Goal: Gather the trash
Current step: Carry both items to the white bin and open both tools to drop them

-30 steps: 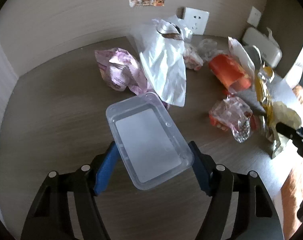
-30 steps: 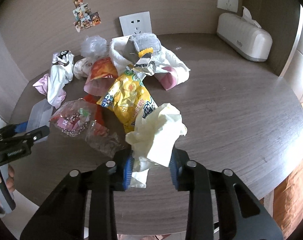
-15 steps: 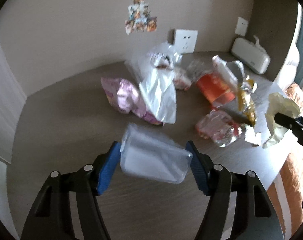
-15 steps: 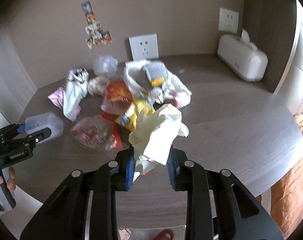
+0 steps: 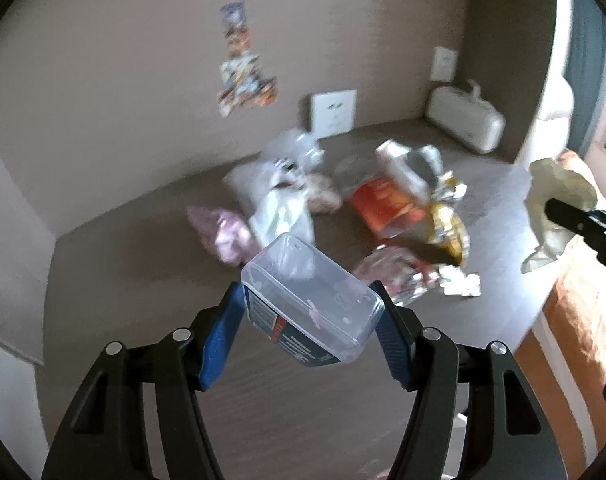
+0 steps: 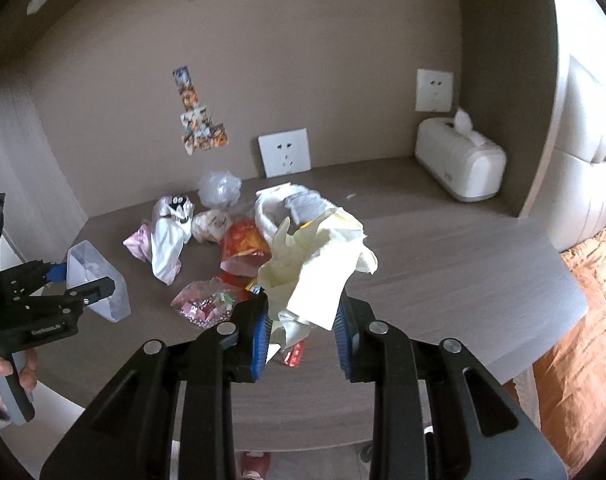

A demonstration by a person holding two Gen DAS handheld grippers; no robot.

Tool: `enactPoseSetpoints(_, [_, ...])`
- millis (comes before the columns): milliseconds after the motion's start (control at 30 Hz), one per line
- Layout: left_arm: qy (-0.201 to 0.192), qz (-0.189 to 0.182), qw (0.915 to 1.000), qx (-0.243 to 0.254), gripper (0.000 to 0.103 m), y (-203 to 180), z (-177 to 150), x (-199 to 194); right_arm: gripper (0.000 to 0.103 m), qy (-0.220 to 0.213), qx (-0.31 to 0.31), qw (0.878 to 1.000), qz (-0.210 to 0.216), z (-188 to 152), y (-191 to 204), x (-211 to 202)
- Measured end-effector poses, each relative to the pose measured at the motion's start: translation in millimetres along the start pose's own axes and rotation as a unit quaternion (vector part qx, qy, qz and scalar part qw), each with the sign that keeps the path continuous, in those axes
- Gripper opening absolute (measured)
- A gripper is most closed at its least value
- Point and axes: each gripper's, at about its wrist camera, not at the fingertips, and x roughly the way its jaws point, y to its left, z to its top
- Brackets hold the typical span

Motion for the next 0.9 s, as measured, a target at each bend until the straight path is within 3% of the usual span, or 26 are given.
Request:
enactPoseSetpoints(233, [-0.029, -0.057, 0.9949, 0.078, 0.061, -63.0, 19.7, -24.7, 0.029, -0.021, 0.031, 0.998, -0.041, -12.3, -32.4, -43.4])
enactPoseSetpoints(367, [-0.039, -0.117, 0.983, 0.136, 0.061, -119.9, 23.8, -25.4, 0.029, -0.022, 0.059, 0.994, -0.086, -31.9, -60.0, -73.8])
enactPoseSetpoints(633, [-0.02, -0.235, 0.9405, 0.244, 0.059, -241.4, 3.6, -12.1, 0.029, 0.002, 0.13, 0.977, -0.171, -87.7, -120.5, -113.2])
enactPoseSetpoints(833, [0.024, -0.305, 0.901, 0.308, 0.059, -330.1, -39.0, 16.7, 0.029, 0.034, 0.172, 0.964, -0.198, -136.4, -164.9, -110.0])
enactPoseSetpoints(900, [0.041, -0.317, 0.8913, 0.322, 0.059, -352.7, -56.6, 31.9, 0.029, 0.053, 0.184, 0.961, -0.201, -160.4, -185.3, -97.5])
